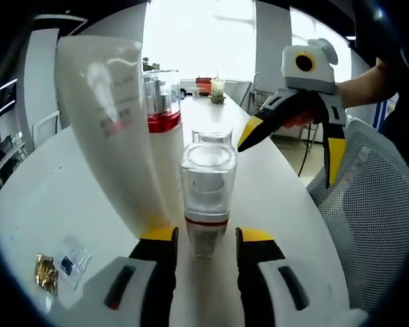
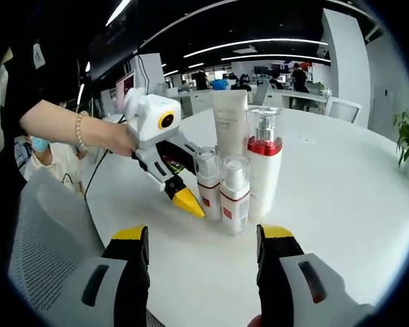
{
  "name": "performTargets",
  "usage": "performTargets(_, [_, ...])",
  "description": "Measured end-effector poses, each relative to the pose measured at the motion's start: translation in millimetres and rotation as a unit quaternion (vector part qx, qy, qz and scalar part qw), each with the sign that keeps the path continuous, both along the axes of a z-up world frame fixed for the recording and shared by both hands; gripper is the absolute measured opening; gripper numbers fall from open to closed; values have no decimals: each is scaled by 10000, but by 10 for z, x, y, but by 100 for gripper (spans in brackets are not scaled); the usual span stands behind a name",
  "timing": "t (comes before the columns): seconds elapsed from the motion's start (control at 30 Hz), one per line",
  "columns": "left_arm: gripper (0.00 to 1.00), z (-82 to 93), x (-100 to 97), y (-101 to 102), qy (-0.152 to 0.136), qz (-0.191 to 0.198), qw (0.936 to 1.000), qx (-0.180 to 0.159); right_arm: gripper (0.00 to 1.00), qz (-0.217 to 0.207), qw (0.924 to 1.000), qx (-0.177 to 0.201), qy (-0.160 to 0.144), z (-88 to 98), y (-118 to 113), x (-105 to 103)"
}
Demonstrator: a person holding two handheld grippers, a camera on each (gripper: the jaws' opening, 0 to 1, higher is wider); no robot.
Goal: Arrange the skincare products in the storage area until every visible bottle or jar stands upright without overlapping.
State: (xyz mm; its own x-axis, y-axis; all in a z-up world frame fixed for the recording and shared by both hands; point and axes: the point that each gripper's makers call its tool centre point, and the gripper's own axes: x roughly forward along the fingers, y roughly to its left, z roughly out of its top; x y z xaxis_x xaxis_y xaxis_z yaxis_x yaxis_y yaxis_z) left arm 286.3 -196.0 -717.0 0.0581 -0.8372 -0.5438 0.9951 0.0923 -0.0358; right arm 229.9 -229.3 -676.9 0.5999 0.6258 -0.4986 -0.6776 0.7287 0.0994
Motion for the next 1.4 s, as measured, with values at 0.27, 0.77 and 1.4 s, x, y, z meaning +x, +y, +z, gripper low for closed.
performTargets(0.27, [41,7,-39,222,68,293,9995,68,73,-50,10000,-8,-22,51,68,-48])
performTargets(0.77, [52,153,-152,766,185,1428,9896,-3,90,-476,9985,229,112,46,128,-40])
performTargets(1.4, [85,267,-408,1573,623,3097,9482,-318,91,-569,9983,134,77,73,214,-143])
